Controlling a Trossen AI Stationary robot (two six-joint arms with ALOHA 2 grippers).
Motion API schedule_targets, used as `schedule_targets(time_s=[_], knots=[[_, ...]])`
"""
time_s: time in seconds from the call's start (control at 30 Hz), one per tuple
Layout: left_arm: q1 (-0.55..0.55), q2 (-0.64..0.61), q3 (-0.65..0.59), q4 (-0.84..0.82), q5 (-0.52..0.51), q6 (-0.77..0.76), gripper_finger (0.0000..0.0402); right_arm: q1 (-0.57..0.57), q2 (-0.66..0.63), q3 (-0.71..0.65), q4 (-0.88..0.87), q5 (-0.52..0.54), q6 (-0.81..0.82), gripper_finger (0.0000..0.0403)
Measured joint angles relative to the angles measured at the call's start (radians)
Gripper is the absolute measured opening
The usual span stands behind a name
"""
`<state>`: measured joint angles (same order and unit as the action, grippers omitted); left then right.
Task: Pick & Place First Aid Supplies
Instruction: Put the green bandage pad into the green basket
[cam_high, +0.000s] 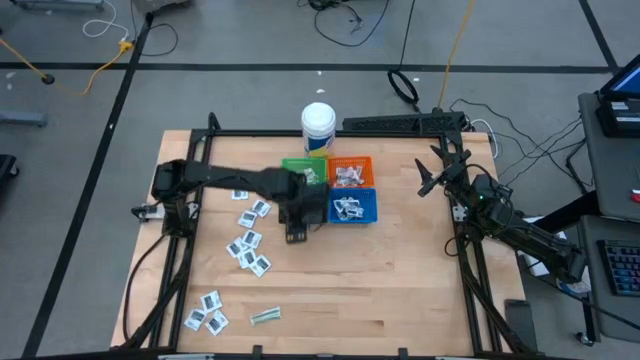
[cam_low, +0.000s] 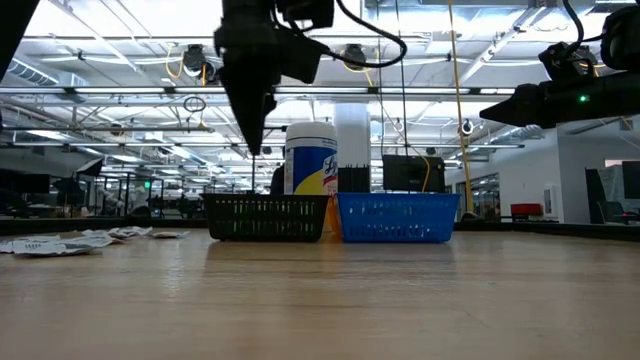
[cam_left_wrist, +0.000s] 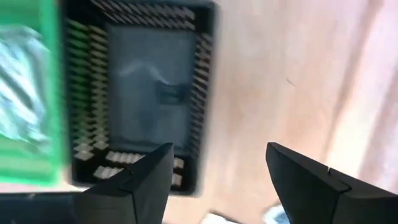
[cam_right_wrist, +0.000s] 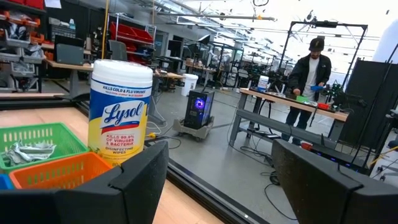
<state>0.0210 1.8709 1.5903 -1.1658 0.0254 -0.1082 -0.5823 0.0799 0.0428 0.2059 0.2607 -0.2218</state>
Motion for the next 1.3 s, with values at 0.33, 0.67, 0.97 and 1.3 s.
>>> schedule_targets(time_s=[0.33,0.67,0.97,1.3], knots=[[-0.323,0.0,-0.042,-0.01,0.002,-0.361,0.0256,0.0,0.0,0.0,0.0,0.0,0.0,0.0279],[-0.598,0.0,-0.042,-0.009,0.02,-0.689,0.0255,0.0,0.0,0.0,0.0,0.0,0.0,0.0279],[-0.689,0.007,-0.042,-0.008,0.049,-0.797,0.0249,0.0,0.0,0.0,0.0,0.0,0.0,0.0279],[-0.719,0.12,-0.043,0.003,0.026,-0.855,0.0242,0.0,0.0,0.0,0.0,0.0,0.0,0.0279]])
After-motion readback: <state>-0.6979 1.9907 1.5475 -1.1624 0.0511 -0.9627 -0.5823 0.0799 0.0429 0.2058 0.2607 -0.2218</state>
